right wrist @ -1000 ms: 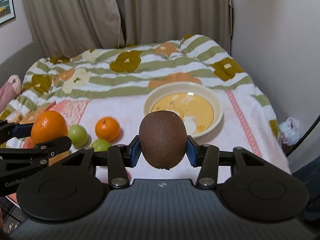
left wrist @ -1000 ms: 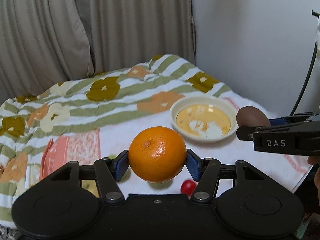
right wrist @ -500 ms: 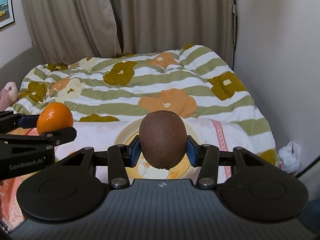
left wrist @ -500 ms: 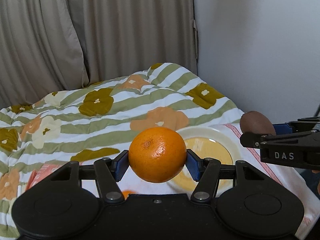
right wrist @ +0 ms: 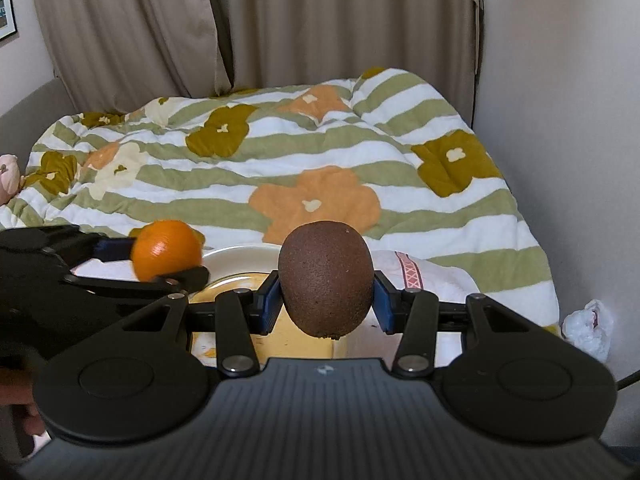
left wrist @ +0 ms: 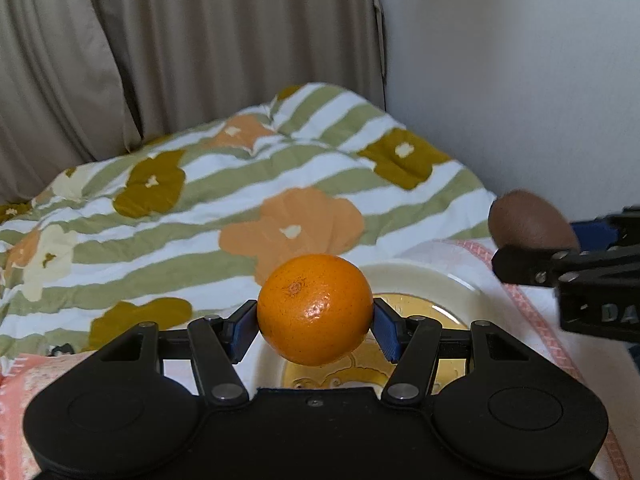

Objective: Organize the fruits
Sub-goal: 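Carry the orange and kiwi to the duck bowl and release both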

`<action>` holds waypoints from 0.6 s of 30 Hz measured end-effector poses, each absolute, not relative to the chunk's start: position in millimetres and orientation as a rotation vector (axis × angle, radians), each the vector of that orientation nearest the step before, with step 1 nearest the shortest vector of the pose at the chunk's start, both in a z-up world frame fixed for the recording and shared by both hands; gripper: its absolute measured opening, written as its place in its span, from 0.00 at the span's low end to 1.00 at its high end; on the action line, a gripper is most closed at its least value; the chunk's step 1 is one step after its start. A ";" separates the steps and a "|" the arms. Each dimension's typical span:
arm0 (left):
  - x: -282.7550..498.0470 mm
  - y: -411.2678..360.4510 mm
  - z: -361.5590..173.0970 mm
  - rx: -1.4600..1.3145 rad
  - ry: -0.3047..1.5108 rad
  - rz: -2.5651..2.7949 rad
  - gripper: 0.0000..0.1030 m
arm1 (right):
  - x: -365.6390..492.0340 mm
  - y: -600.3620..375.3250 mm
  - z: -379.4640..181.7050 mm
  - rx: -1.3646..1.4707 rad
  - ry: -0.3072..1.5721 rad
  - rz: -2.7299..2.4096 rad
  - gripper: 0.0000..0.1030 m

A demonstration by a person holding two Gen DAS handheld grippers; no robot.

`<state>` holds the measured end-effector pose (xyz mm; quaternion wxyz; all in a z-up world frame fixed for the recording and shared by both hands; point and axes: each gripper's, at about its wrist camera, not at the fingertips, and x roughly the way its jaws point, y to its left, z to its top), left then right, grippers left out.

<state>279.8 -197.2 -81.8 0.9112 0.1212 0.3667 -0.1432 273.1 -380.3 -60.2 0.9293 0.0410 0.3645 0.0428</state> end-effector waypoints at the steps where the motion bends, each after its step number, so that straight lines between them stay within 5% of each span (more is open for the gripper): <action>1: 283.7 -200.9 -87.9 0.257 0.765 -0.296 0.62 | 276.2 -382.3 -63.0 0.086 0.752 0.088 0.60; 14: 308.7 -223.8 -128.7 0.345 0.819 -0.295 0.63 | 295.4 -393.4 -92.5 0.091 0.814 0.082 0.60; 18: 300.9 -223.4 -118.9 0.349 0.762 -0.293 1.00 | 295.5 -393.7 -92.4 0.088 0.813 0.080 0.60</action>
